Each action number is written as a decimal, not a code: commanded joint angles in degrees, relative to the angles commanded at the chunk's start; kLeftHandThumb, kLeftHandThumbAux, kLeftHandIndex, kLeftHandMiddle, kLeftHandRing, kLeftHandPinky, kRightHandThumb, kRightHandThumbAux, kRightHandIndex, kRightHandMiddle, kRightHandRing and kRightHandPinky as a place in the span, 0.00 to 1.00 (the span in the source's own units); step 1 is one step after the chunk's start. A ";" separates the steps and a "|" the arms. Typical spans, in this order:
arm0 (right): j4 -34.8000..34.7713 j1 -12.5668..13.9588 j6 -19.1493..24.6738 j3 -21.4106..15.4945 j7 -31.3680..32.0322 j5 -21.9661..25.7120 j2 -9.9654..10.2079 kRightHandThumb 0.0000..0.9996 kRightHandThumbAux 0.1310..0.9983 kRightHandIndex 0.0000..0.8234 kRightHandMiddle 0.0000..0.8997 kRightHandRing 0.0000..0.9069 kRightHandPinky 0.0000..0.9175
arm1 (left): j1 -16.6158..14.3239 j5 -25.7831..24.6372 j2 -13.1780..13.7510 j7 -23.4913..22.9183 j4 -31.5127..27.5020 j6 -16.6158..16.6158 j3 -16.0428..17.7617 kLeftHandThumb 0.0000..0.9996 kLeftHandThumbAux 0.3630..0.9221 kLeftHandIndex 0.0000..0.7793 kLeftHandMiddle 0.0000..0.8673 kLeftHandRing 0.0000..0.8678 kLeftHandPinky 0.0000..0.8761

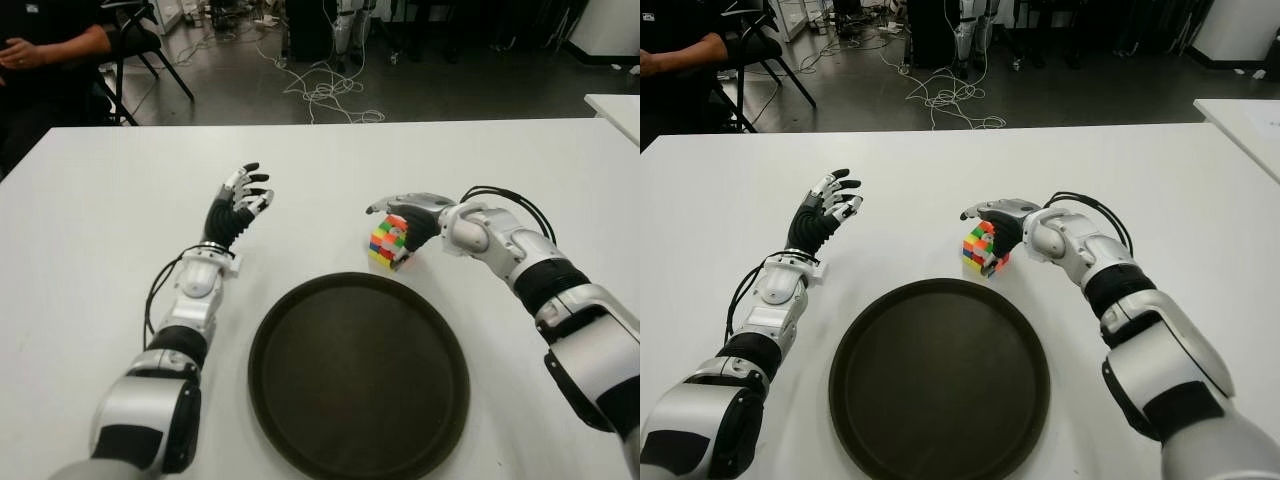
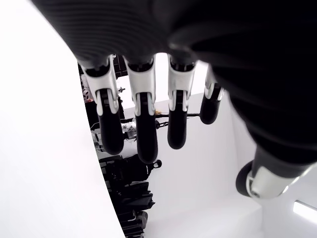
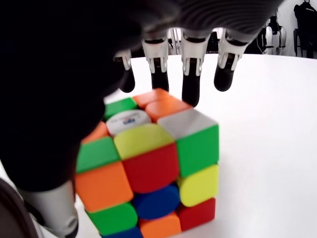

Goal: Pick up the Rubik's Cube and put it in the plate

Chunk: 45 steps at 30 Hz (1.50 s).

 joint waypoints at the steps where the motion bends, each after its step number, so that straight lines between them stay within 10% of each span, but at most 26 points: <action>1: 0.39 -0.04 0.01 0.16 -0.19 -0.03 0.13 0.00 0.73 0.09 0.17 0.17 0.16 | 0.00 0.01 -0.01 0.04 -0.02 0.06 -0.01 0.09 0.44 0.21 0.29 0.33 0.36; 45: 7.72 -1.76 2.60 2.59 -3.57 -1.35 1.85 0.00 0.83 0.13 0.15 0.15 0.14 | 0.06 1.18 0.06 1.39 0.56 -2.22 -0.94 0.10 0.43 0.20 0.29 0.33 0.35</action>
